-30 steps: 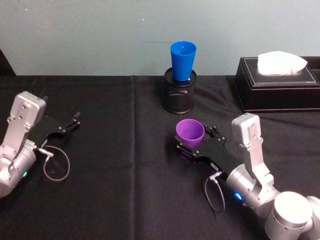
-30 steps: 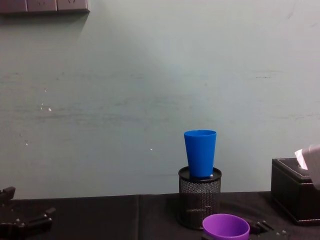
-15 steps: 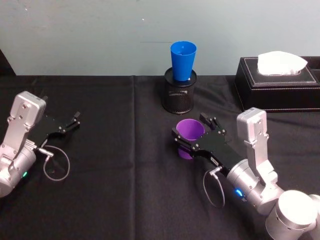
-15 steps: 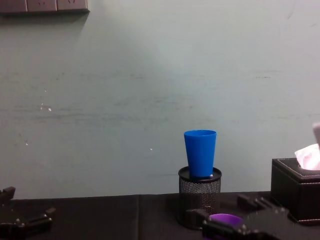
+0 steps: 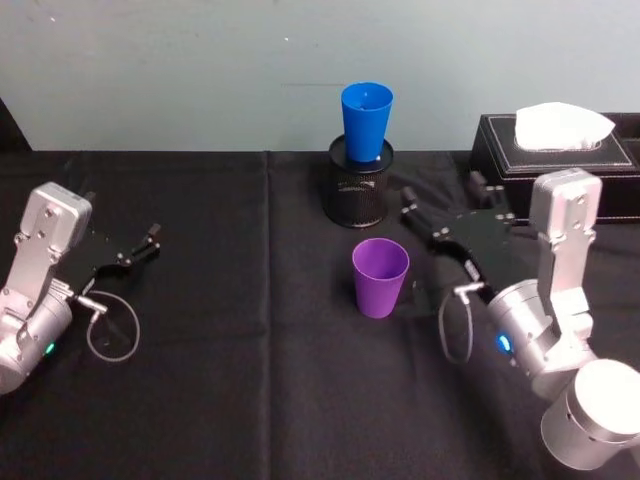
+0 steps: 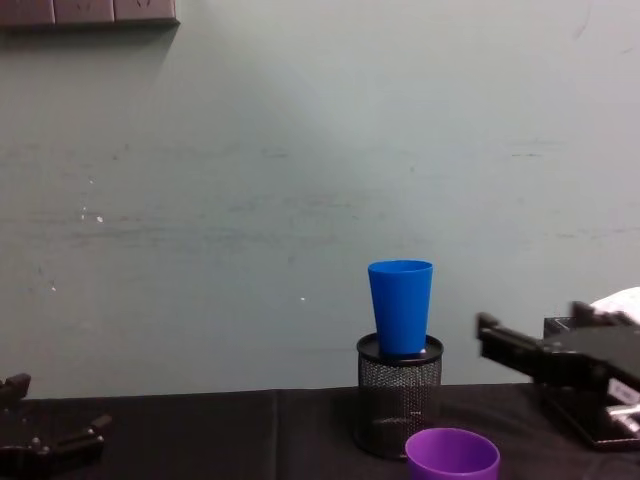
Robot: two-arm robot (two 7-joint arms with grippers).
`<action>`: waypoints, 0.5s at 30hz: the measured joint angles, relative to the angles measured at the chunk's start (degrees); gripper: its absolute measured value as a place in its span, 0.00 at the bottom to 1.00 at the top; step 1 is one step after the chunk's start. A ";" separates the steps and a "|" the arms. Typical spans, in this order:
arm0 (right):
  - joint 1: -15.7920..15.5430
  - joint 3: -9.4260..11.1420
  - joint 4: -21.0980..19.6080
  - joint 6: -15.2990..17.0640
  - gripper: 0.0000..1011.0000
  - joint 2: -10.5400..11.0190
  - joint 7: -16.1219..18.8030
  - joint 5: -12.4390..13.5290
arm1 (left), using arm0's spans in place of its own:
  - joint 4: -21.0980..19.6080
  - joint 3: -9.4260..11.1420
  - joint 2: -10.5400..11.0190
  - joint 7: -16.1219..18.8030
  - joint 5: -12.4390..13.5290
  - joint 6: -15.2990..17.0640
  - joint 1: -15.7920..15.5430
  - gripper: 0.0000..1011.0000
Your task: Pick up one cup with a gripper and tap it against the other cup.
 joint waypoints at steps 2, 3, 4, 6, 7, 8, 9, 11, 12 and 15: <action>0.22 1.13 0.12 1.96 0.99 -1.22 -3.58 -2.05 | 0.00 0.00 0.00 0.00 0.00 0.00 0.00 0.99; 0.33 1.47 0.27 2.76 0.99 -1.56 -4.69 -2.64 | 0.00 0.00 0.00 0.00 0.00 0.00 0.00 0.99; 0.47 1.79 0.50 3.50 0.99 -1.91 -5.72 -3.23 | 0.00 0.00 0.00 0.00 0.00 0.00 0.00 0.99; 0.82 2.49 1.25 5.34 0.99 -2.65 -7.75 -4.56 | 0.00 0.00 0.00 0.00 0.00 0.00 0.00 0.99; 0.95 2.68 1.55 5.87 0.99 -2.85 -8.26 -4.93 | 0.00 0.00 0.00 0.00 0.00 0.00 0.00 0.99; 1.13 2.98 2.20 6.76 0.99 -3.23 -8.97 -5.57 | 0.00 0.00 0.00 0.00 0.00 0.00 0.00 0.99; 1.20 3.08 2.54 7.06 0.99 -3.41 -9.23 -5.82 | 0.00 0.00 0.00 0.00 0.00 0.00 0.00 0.99; 1.32 3.37 3.51 7.66 0.99 -3.87 -9.87 -6.55 | 0.00 0.00 0.00 0.00 0.00 0.00 0.00 0.99; 1.37 3.48 3.80 7.83 0.99 -4.03 -10.02 -6.76 | 0.00 0.00 0.00 0.00 0.00 0.00 0.00 0.99; 1.51 3.95 4.64 8.64 0.99 -4.56 -10.04 -6.92 | 0.00 0.00 0.00 0.00 0.00 0.00 0.00 0.99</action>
